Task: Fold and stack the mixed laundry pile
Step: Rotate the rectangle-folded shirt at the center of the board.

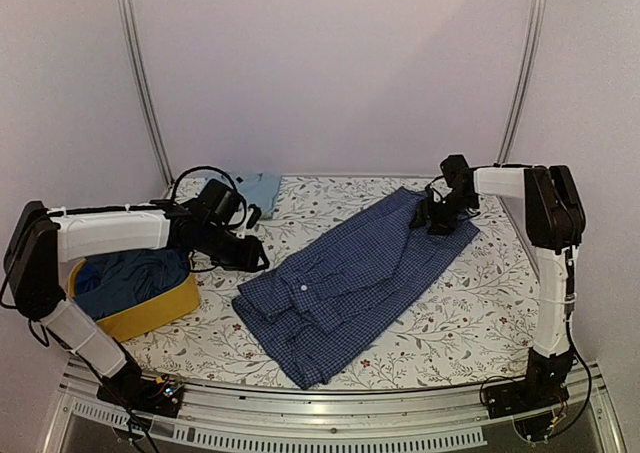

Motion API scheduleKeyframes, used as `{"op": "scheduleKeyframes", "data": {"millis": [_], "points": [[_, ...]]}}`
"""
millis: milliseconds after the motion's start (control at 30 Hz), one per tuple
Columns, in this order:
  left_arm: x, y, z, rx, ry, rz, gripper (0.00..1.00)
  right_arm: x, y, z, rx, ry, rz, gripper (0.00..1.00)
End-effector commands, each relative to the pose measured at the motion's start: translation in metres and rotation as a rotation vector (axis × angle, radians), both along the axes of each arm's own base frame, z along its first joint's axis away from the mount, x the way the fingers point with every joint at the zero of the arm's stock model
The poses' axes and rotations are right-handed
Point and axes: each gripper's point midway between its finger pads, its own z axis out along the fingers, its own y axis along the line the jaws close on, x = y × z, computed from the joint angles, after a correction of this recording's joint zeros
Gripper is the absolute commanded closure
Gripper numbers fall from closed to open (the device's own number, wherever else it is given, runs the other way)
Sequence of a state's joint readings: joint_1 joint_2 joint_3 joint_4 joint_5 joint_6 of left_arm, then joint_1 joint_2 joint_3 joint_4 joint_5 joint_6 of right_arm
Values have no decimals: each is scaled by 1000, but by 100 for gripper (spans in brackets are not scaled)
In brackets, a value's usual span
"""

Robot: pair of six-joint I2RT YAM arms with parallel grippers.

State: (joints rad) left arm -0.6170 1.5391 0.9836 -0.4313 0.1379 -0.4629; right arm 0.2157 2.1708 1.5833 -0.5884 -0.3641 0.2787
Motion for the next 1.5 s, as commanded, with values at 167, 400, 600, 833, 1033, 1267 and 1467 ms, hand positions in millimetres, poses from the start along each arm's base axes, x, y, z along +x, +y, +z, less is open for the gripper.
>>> {"op": "scheduleKeyframes", "data": {"millis": [167,400,600,833,1033,1267,1467], "points": [[24,-24,7,-24,-42,-61,61,88,70,78,52,-288,229,35],[45,-58,-31,62,-14,-167,68,29,36,114,-27,-264,140,32],[26,-56,-72,165,69,-208,87,-47,33,65,45,-69,96,34],[-85,-61,-107,196,280,-311,100,-91,17,36,34,31,26,35],[-171,-104,-80,41,389,-481,95,-107,10,43,20,29,19,35],[-102,-94,7,-169,155,-351,72,-97,34,35,65,13,85,41],[-35,-63,21,-198,48,-140,66,-70,39,-5,-6,37,131,48]]}}
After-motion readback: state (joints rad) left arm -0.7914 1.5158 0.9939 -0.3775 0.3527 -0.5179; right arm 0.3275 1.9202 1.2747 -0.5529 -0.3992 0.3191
